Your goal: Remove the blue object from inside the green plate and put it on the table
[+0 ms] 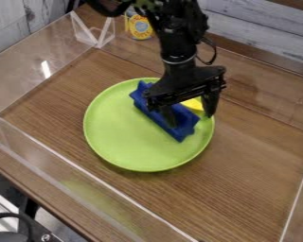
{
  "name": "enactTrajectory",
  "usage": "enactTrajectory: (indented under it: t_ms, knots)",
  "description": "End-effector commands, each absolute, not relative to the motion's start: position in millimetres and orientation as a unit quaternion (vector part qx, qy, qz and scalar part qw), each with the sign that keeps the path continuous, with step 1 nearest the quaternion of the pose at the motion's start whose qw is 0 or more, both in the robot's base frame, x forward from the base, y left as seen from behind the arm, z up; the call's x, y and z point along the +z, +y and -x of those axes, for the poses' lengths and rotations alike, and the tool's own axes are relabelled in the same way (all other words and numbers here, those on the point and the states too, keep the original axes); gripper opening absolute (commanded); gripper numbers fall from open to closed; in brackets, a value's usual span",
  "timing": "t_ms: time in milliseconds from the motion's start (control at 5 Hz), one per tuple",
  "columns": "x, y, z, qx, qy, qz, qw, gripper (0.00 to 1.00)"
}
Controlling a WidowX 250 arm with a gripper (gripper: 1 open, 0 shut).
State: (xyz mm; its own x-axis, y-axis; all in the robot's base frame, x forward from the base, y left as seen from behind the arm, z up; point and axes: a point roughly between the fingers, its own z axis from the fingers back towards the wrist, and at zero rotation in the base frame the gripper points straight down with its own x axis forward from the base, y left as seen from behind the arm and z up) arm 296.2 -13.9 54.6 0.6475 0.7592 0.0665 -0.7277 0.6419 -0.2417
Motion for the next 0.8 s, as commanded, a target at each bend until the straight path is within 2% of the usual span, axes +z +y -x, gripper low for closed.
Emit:
enactTrajectory:
  t_ms: [0,400,600]
  knots:
    - [53.1,-14.4,-303.9,0.411,-0.094,0.098,0.902,1.00]
    - [42.5,-14.6,-308.4,0.415,-0.096,0.094,0.900,1.00]
    - [37.7,-15.1,-310.4,0.417,-0.096,0.093,0.899,0.00]
